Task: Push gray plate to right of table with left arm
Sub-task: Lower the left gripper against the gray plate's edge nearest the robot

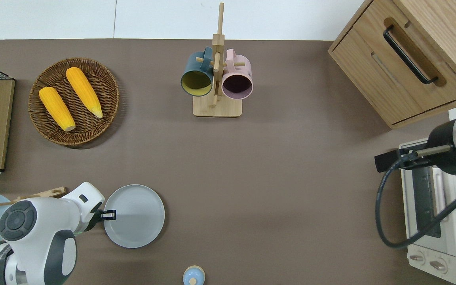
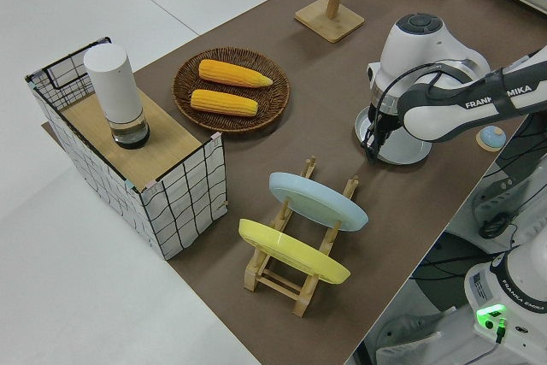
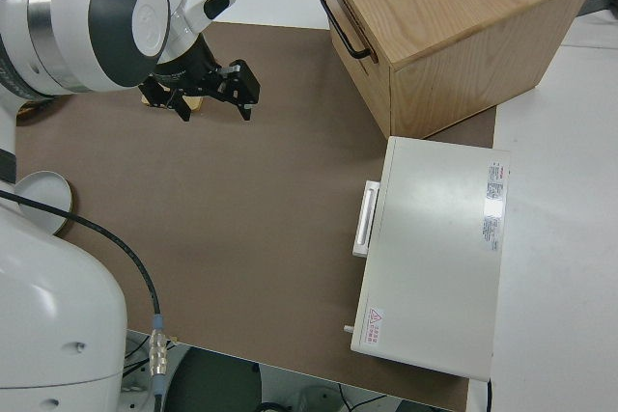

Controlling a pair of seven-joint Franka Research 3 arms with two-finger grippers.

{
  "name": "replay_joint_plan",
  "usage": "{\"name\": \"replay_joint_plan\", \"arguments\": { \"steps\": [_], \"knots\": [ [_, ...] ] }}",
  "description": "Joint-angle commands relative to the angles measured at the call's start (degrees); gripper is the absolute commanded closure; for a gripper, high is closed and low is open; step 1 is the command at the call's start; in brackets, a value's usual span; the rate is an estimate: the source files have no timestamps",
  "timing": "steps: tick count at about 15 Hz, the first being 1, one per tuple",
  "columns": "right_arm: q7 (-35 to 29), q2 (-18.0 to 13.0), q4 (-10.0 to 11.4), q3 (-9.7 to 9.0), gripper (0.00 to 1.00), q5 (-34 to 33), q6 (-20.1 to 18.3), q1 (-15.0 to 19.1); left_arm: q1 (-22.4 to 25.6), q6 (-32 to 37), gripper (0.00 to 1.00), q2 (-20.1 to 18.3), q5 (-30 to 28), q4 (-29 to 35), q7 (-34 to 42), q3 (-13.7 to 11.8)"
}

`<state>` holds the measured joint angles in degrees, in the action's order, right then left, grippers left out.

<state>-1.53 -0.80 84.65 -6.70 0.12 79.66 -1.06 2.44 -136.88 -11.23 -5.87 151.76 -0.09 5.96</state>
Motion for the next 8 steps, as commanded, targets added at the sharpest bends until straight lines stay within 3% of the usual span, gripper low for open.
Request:
{"name": "replay_joint_plan", "arguments": {
  "steps": [1, 8],
  "knots": [
    [-0.1, -0.2, -0.5, -0.86, 0.017, 0.6, -0.8, 1.2, -0.3, -1.6, 1.00, 0.6, 0.1, 1.0, -0.5, -0.2],
    [-0.1, -0.2, -0.5, -0.77, 0.017, 0.6, -0.8, 1.2, -0.5, -1.5, 1.00, 0.9, -2.0, 0.6, -1.0, -0.2]
  ]
}}
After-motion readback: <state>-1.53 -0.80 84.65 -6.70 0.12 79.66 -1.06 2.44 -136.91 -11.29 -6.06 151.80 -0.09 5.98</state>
